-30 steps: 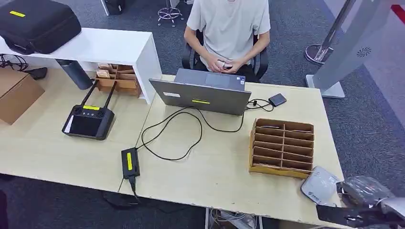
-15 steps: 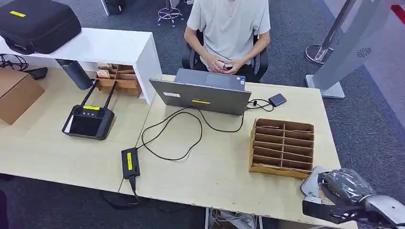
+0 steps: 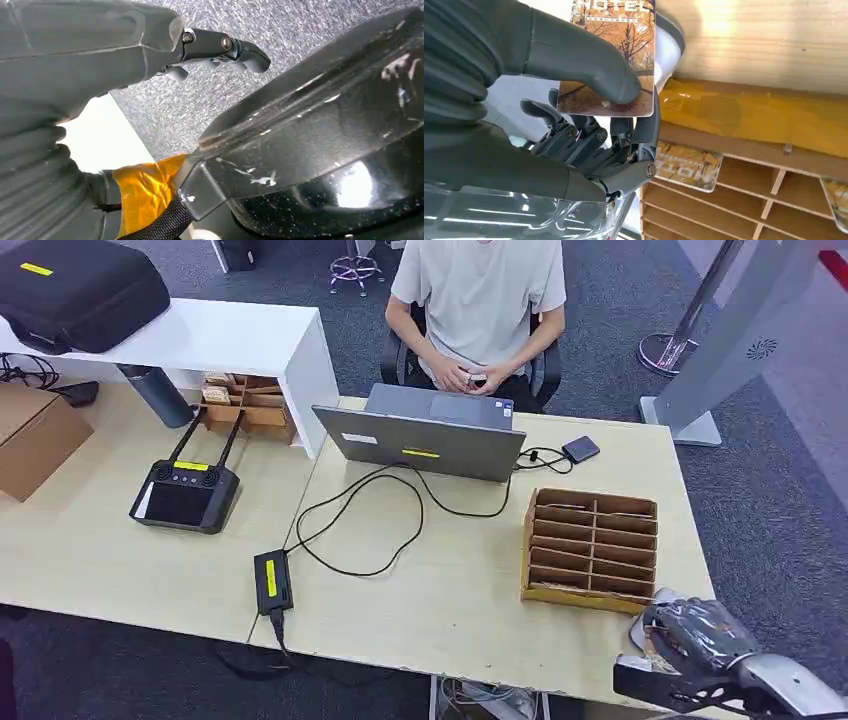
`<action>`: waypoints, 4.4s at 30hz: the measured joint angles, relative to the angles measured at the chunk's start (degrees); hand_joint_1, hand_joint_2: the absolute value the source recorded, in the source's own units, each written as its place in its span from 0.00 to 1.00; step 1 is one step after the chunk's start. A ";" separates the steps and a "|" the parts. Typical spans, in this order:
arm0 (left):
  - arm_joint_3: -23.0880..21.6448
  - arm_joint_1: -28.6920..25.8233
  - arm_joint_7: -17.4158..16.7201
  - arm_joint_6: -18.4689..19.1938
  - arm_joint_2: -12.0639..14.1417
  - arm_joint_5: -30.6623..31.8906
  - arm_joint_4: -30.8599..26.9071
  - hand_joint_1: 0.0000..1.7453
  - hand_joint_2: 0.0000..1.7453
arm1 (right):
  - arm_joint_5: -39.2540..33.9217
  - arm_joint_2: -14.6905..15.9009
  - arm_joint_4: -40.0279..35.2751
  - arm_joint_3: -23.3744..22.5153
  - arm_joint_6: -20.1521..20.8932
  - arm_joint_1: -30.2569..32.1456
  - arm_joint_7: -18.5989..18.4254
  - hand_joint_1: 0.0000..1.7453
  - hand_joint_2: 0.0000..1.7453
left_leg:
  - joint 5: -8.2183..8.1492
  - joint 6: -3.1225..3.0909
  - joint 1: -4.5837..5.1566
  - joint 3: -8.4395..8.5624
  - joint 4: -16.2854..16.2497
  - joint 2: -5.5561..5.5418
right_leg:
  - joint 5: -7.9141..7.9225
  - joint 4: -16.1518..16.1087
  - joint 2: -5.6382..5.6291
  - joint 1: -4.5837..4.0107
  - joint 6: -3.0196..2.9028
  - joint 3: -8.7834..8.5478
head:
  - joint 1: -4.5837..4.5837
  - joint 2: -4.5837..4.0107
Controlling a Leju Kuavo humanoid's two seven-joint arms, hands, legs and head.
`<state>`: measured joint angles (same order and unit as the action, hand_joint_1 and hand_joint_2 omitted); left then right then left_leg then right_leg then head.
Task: Pass the card to the sensor for recognition and then transmit it.
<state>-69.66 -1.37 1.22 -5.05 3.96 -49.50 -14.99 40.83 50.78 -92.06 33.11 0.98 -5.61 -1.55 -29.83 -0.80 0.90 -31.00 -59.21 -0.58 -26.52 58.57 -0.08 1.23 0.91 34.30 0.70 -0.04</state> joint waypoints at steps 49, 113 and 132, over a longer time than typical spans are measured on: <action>-4.90 1.04 0.22 -0.29 0.31 -2.01 -0.28 0.00 1.00 | 9.20 -5.88 -4.59 -7.69 -13.57 -12.70 2.86 1.00 1.00 | 0.01 0.00 0.01 0.00 0.00 0.05 | 0.02 0.03 -0.03 0.01 0.00 -0.02 | 0.02 0.00; -13.03 6.28 -3.52 5.51 0.50 14.73 -0.28 0.00 1.00 | 29.07 -39.65 45.55 16.09 -21.55 -55.27 1.77 0.00 1.00 | 0.22 -0.02 0.01 -0.08 -0.02 -0.07 | 0.16 0.09 0.02 0.01 -0.03 0.04 | 0.00 0.00; -11.19 5.85 -4.17 4.41 0.50 17.11 -0.63 0.00 1.00 | 24.74 -38.42 41.39 16.24 -13.55 -55.21 2.40 0.00 1.00 | 0.22 -0.02 0.02 -0.08 -0.03 -0.05 | 0.17 0.07 0.00 0.01 -0.02 0.06 | 0.00 0.00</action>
<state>-80.85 4.48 -2.95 -0.63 4.46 -32.39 -15.63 65.57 12.35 -50.67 49.35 -12.56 -60.82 0.85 -29.61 -0.83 0.92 -31.08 -59.24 -0.63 -26.35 58.65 -0.08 1.25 0.89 34.36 0.70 -0.04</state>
